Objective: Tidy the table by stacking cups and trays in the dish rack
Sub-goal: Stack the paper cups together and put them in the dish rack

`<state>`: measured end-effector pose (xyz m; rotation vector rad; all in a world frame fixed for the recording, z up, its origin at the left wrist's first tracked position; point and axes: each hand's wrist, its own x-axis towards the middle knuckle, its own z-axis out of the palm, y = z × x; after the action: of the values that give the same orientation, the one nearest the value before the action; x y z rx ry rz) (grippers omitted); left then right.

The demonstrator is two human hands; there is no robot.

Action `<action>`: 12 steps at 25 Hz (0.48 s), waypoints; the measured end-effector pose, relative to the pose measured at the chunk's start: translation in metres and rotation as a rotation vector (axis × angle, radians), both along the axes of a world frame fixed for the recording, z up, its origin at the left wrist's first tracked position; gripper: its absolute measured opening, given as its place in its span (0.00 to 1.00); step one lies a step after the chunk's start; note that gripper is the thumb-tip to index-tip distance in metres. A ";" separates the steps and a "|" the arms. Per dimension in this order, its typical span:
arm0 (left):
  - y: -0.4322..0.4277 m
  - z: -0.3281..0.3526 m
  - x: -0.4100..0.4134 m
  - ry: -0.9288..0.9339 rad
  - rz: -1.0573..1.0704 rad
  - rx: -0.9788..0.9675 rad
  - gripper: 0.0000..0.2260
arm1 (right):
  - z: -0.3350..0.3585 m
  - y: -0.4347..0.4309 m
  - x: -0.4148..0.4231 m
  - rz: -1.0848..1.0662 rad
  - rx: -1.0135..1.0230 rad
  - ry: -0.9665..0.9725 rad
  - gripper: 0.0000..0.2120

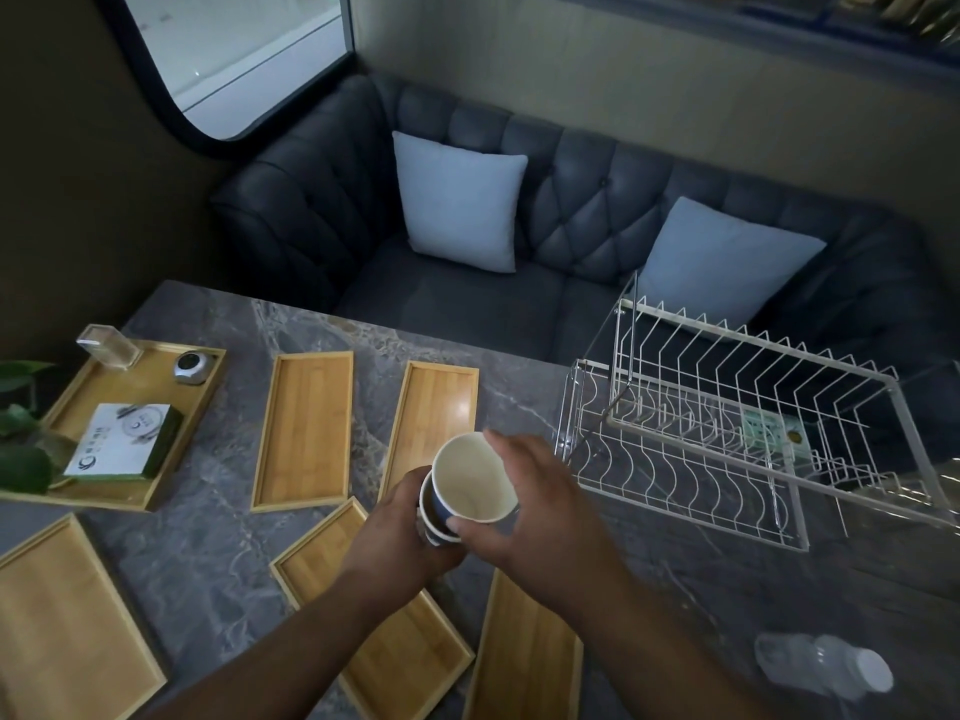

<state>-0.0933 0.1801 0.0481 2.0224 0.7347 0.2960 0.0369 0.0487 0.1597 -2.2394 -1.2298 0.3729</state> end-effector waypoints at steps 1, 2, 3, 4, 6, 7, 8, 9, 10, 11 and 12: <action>0.000 0.002 0.001 -0.004 0.002 0.004 0.36 | -0.003 0.001 0.000 0.003 -0.011 -0.007 0.40; -0.001 0.004 0.002 -0.006 0.007 0.007 0.36 | -0.006 0.001 -0.001 0.007 -0.027 -0.013 0.40; -0.001 0.006 0.003 -0.007 0.010 0.010 0.36 | -0.008 0.002 -0.001 0.014 -0.043 -0.014 0.41; -0.001 0.008 0.005 -0.009 0.012 0.015 0.36 | -0.011 0.002 -0.001 0.022 -0.056 -0.011 0.41; -0.001 0.013 0.007 -0.020 0.009 0.030 0.35 | -0.016 0.002 -0.001 0.035 -0.067 -0.007 0.41; -0.001 0.015 0.007 -0.024 0.007 0.031 0.35 | -0.018 0.003 -0.001 0.036 -0.072 -0.012 0.42; -0.001 0.017 0.007 -0.028 0.005 0.030 0.35 | -0.020 0.003 -0.001 0.033 -0.077 -0.015 0.42; 0.000 0.018 0.007 -0.029 0.005 0.030 0.35 | -0.022 0.004 -0.001 0.028 -0.081 -0.013 0.42; 0.001 0.019 0.007 -0.029 0.003 0.034 0.35 | -0.023 0.005 -0.002 0.022 -0.087 -0.007 0.43; 0.003 0.020 0.007 -0.024 0.000 0.040 0.35 | -0.025 0.007 -0.003 0.015 -0.091 0.004 0.44; 0.005 0.021 0.006 -0.014 -0.006 0.047 0.34 | -0.028 0.008 -0.004 0.005 -0.091 0.019 0.44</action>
<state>-0.0869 0.1851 0.0690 2.0648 0.7188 0.3271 0.0327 0.0571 0.1321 -2.3035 -1.2317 0.4599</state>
